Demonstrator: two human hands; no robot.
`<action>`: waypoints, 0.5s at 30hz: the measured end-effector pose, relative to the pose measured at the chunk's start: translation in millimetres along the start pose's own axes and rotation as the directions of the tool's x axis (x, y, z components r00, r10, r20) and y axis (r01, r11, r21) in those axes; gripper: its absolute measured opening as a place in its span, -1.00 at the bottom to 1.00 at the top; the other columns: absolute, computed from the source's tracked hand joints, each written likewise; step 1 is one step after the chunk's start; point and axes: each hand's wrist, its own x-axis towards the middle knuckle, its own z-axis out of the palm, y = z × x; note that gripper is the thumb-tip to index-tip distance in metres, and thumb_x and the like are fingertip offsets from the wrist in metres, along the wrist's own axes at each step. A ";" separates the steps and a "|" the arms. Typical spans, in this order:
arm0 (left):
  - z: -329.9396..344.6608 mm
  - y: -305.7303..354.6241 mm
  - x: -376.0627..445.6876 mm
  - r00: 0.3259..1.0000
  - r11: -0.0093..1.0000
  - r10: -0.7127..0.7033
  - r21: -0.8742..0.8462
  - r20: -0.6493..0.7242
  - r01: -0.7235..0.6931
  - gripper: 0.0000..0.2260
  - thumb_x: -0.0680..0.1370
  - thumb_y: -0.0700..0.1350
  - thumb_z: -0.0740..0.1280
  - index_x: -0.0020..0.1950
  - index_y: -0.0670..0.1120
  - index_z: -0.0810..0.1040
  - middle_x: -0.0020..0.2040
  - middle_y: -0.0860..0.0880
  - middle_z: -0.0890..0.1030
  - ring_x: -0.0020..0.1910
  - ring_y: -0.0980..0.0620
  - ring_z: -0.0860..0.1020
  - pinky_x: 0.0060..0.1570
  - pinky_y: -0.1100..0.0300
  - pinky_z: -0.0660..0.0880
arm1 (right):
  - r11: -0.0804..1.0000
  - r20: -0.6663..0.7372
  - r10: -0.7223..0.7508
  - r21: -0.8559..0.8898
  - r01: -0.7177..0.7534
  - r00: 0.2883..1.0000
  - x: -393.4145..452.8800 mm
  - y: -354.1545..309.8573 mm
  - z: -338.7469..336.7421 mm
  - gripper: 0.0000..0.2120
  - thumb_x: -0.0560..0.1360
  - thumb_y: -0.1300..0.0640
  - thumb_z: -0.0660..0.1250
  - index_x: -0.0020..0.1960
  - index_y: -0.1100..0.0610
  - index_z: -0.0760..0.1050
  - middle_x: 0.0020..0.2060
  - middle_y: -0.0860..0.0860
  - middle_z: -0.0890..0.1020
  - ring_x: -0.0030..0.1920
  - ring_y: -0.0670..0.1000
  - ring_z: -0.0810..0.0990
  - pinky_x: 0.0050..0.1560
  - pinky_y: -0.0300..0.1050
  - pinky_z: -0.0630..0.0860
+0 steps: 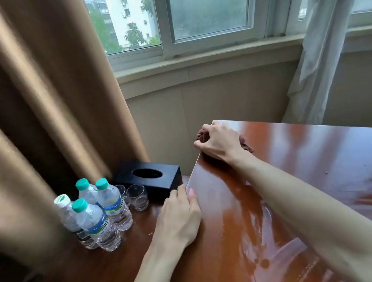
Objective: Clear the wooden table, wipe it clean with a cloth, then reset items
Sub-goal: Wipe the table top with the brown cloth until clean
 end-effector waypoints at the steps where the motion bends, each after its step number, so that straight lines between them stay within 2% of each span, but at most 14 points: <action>1: 0.2 -0.2 0.8 1.000 1.000 -0.003 -0.021 0.000 0.003 -0.61 0.71 0.09 -0.02 0.45 0.02 0.38 0.34 -0.05 0.49 0.35 -0.11 0.44 0.30 -0.01 0.34 | 1.000 0.015 -0.028 0.007 0.028 1.000 -23.2 -8.5 -5.8 -0.70 0.44 -0.21 0.32 0.02 -0.05 0.59 -0.04 0.02 0.54 0.08 0.16 0.55 -0.10 -0.05 0.29; 5: -11.3 1.6 -1.4 1.000 0.972 -0.009 -0.234 0.003 0.009 -0.63 0.72 0.01 0.02 0.48 -0.03 0.39 0.43 -0.08 0.46 0.44 -0.06 0.37 0.36 0.12 0.24 | 0.980 0.046 -0.197 0.031 0.196 0.979 -122.6 -35.2 -35.0 -0.63 0.51 -0.31 0.25 0.07 -0.06 0.59 -0.11 -0.06 0.51 0.00 0.10 0.57 -0.11 -0.07 0.37; 8: -25.3 -1.7 6.7 0.999 0.982 0.001 -0.190 -0.032 -0.007 -0.63 0.71 -0.09 0.08 0.50 -0.11 0.38 0.47 -0.12 0.43 0.46 -0.05 0.35 0.31 0.21 0.21 | 0.957 0.082 -0.290 -0.002 0.291 0.954 -163.5 -36.9 -51.8 -0.60 0.49 -0.34 0.22 0.06 -0.07 0.57 -0.15 -0.07 0.48 -0.04 0.09 0.57 -0.13 -0.09 0.36; 12: -21.7 8.5 32.1 0.992 0.990 0.084 -0.108 -0.097 -0.094 -0.64 0.67 -0.15 0.13 0.45 -0.16 0.43 0.40 -0.14 0.47 0.41 -0.08 0.41 0.37 0.14 0.27 | 0.964 0.039 -0.264 0.050 0.262 0.964 -147.9 -30.2 -42.2 -0.61 0.45 -0.32 0.22 0.12 -0.15 0.60 0.01 -0.12 0.62 0.03 0.04 0.61 -0.04 -0.12 0.45; 15: -7.5 19.0 47.7 0.980 0.983 0.156 -0.075 -0.123 -0.166 -0.61 0.68 -0.09 0.14 0.50 -0.14 0.37 0.44 -0.12 0.42 0.44 -0.08 0.37 0.43 0.07 0.27 | 0.987 0.019 -0.141 0.078 0.139 0.990 -87.5 -11.0 -32.3 -0.69 0.45 -0.20 0.33 0.14 -0.17 0.65 0.05 -0.11 0.69 0.06 0.03 0.66 -0.02 -0.14 0.47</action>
